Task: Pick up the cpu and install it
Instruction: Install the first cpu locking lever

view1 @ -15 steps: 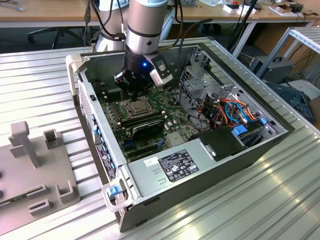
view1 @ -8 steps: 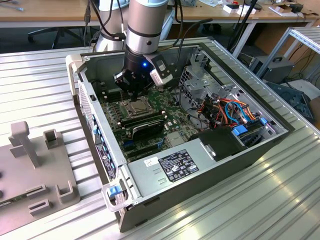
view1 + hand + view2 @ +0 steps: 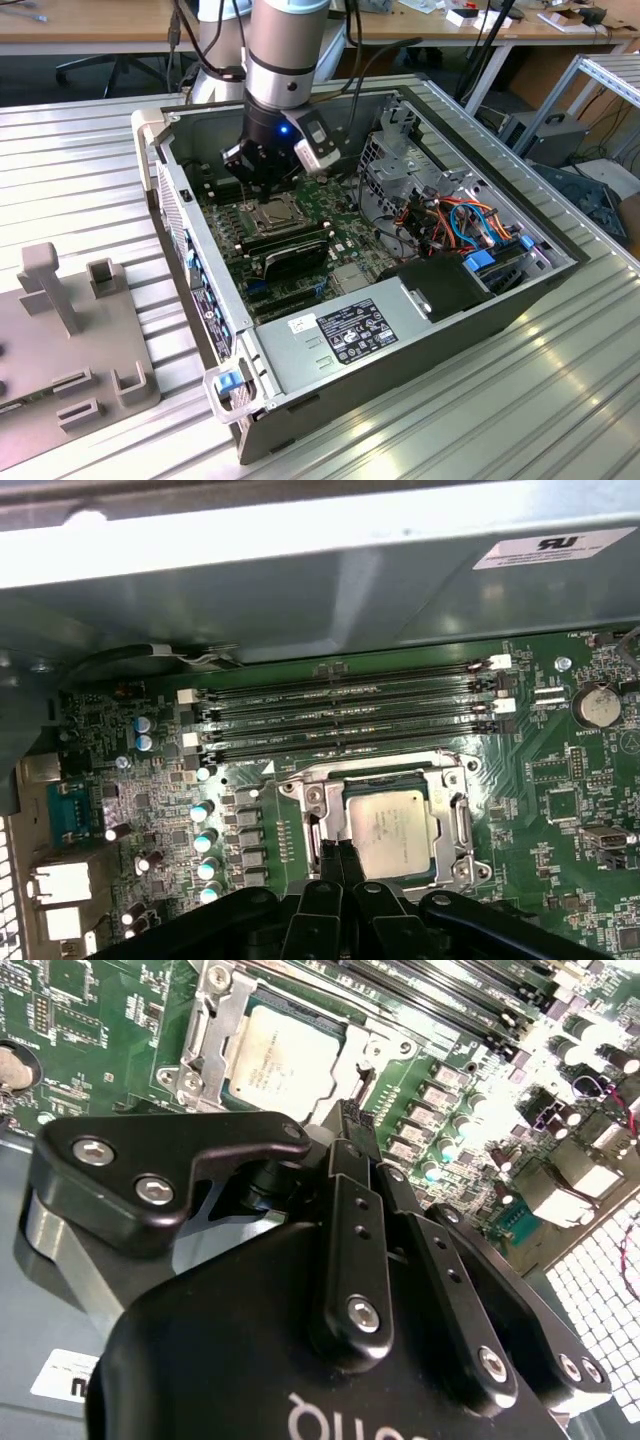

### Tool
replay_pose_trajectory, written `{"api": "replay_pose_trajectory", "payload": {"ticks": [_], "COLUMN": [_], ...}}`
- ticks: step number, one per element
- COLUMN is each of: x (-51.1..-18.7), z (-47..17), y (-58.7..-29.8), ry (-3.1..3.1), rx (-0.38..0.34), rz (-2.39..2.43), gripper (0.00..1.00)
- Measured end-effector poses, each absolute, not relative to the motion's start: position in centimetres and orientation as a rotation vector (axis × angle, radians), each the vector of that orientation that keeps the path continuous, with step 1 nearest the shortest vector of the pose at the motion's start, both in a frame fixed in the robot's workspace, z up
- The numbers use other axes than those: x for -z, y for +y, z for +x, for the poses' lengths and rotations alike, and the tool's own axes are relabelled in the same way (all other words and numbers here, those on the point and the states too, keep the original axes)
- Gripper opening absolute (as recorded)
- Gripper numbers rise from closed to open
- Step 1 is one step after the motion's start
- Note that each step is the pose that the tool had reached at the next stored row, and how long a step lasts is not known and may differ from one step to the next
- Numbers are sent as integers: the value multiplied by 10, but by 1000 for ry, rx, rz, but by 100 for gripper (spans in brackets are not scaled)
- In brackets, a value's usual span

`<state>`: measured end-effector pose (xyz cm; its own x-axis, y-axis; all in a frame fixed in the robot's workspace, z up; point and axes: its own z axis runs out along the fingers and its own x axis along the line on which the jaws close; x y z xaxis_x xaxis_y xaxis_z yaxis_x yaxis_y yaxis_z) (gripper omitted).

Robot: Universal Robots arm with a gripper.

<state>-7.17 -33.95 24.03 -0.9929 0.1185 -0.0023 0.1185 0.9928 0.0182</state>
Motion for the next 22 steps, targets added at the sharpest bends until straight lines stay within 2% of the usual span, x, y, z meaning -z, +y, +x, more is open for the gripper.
{"api": "replay_pose_trajectory", "payload": {"ticks": [22], "x": [-253], "z": [-88], "y": [-339], "ry": [3131], "rx": [-29], "rz": [186], "gripper": [11]}}
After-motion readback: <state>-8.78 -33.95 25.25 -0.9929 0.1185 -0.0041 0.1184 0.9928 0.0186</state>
